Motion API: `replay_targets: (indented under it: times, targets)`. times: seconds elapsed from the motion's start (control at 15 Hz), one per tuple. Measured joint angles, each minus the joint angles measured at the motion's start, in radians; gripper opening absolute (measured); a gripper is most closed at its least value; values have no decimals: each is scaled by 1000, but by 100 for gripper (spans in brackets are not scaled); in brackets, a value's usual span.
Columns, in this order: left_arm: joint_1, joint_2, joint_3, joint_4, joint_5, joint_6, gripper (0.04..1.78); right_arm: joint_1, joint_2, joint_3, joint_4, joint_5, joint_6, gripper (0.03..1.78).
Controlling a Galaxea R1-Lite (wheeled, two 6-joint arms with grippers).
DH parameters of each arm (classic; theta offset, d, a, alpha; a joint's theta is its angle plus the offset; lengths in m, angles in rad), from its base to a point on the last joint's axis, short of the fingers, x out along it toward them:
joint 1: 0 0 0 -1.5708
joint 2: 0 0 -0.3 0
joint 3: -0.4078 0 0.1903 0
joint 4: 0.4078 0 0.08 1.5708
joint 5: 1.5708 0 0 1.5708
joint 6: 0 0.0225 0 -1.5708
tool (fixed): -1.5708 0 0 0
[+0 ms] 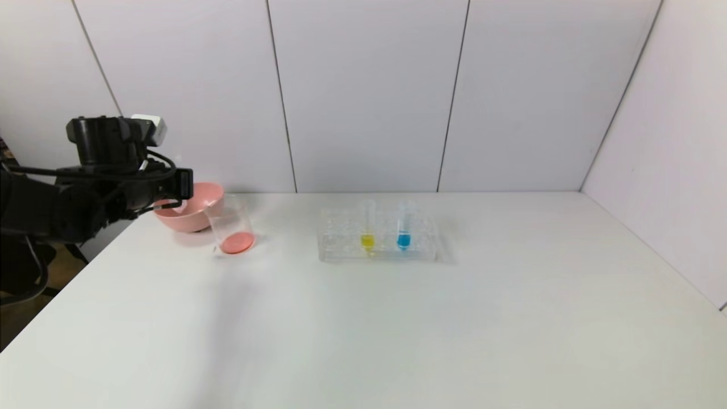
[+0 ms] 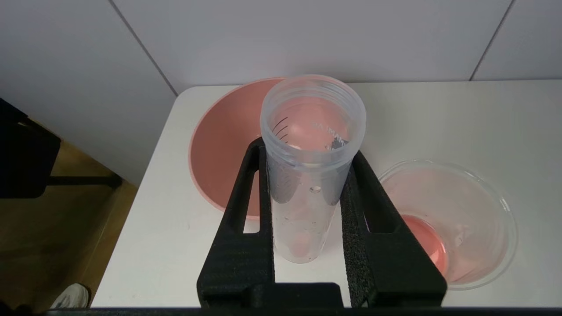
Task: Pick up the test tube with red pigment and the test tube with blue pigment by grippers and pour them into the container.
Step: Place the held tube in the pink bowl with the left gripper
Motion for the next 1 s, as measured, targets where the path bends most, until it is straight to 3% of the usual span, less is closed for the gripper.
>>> replay_targets:
  times: [0.27, 0.4, 0.73, 1.0]
  targets:
    - [12, -17, 330, -592, 78, -47, 45, 0, 0, 0, 0, 0, 0, 177]
    - [14, -1, 356, -741, 89, -67, 45, 0, 0, 0, 0, 0, 0, 177]
    - [17, 138, 151, -690, 135, -98, 45, 0, 0, 0, 0, 0, 0, 177]
    - [23, 254, -69, -486, 138, -179, 45, 0, 0, 0, 0, 0, 0, 177]
